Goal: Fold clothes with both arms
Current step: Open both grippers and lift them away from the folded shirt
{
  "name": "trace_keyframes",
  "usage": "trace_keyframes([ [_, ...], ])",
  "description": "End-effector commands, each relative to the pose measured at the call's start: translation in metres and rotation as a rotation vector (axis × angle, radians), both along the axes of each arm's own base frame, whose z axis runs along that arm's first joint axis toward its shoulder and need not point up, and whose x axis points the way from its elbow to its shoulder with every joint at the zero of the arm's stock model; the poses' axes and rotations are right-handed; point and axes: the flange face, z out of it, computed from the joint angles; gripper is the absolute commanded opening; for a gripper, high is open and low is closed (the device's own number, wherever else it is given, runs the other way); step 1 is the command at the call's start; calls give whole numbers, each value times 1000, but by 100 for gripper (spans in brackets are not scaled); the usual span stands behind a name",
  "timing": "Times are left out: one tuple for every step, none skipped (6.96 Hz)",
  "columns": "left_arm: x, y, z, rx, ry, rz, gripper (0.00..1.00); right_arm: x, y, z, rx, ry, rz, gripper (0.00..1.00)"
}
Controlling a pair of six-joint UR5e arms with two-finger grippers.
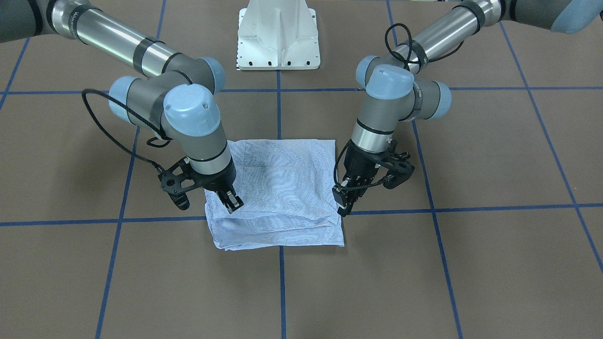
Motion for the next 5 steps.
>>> trace_keyframes([
  [-29,-33,9,52,-33,-25,100,36,-60,13,42,-30,-47,100],
  [-34,-34,6,54,-24,-17,100,44,-65,10,52,-39,-56,100],
  [-61,-41,-1,67,-7,52,100,56,-71,15,87,-30,-81,100],
  [-87,-44,-4,129,-24,137,100,84,-81,30,132,-25,-133,100],
  [-116,-28,1,215,-63,182,100,121,-76,64,227,-1,-223,100],
])
